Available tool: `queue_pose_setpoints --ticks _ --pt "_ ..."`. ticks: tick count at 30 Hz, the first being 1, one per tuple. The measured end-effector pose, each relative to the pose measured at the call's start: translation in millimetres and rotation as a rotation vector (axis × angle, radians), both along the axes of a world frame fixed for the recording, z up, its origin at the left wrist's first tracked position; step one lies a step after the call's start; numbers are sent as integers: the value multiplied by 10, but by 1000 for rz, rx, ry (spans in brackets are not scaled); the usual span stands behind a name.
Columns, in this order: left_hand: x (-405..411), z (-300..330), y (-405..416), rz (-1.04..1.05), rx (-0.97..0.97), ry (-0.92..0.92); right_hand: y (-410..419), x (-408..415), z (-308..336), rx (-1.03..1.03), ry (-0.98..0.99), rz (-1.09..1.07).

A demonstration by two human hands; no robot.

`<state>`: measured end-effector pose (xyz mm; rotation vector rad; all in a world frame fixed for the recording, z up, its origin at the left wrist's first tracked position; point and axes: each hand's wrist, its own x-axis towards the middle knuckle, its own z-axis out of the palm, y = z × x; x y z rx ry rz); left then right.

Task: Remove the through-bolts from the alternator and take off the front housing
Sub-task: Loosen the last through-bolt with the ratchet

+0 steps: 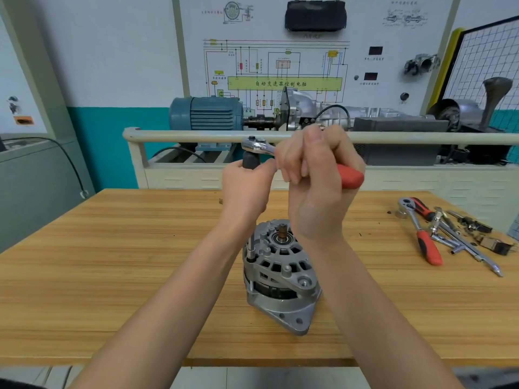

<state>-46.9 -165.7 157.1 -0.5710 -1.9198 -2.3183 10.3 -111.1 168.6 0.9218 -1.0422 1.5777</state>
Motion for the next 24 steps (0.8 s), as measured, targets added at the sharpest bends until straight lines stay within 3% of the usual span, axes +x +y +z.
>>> queue_pose_setpoints --ticks 2,5,10,13,17,19,24 --pt "-11 -3 13 48 20 -1 17 -26 18 -21 -14 34" --pt "-32 -16 -31 -13 25 17 190 -119 74 -144 -109 342" --pt "-59 -5 -189 -397 5 46 477 -396 135 -489 -326 990" --pt "-108 53 -236 -575 -88 2 492 -523 151 -599 -353 1109" --pt "-132 48 -241 -575 -59 -72 390 -400 167 -527 -349 863" --pt "-120 29 -197 -435 -31 -70 292 -275 150 -427 -311 636" --pt "1 26 -80 -131 19 -44 -54 -41 29 -83 -7 -2"
